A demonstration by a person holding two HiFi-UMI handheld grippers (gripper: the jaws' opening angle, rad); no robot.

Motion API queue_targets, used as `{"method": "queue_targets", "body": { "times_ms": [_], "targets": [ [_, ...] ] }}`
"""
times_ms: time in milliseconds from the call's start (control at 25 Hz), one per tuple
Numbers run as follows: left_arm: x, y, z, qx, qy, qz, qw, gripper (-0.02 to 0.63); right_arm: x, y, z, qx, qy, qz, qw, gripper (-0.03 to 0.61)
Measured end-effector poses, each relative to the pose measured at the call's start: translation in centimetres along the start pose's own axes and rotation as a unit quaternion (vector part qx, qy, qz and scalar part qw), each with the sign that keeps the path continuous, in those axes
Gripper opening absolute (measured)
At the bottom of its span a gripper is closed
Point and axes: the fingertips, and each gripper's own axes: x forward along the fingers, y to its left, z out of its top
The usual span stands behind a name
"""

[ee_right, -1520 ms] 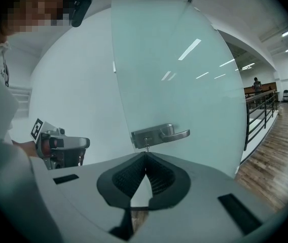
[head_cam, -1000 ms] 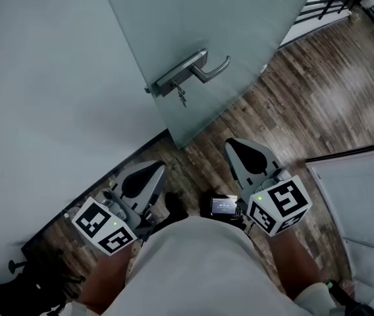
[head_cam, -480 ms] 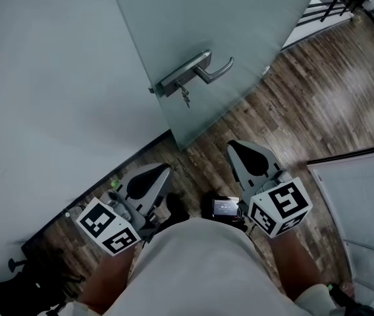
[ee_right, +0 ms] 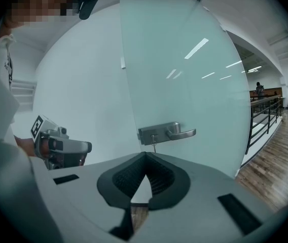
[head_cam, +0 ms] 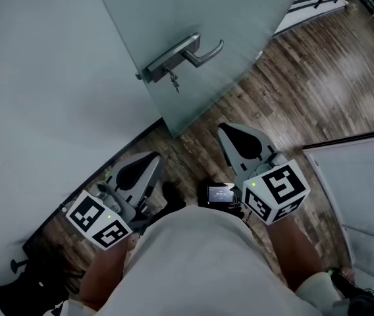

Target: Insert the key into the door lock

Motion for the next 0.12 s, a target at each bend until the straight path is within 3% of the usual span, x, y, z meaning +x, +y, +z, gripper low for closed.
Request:
{"method": "queue_targets", "body": {
  "times_ms": [120],
  "targets": [
    [0.26,-0.06,0.03,0.001,-0.002,-0.001,1.0000,0.015,0.05,-0.23,0.30,-0.006,-0.001,0.001,1.000,0.012]
  ]
}}
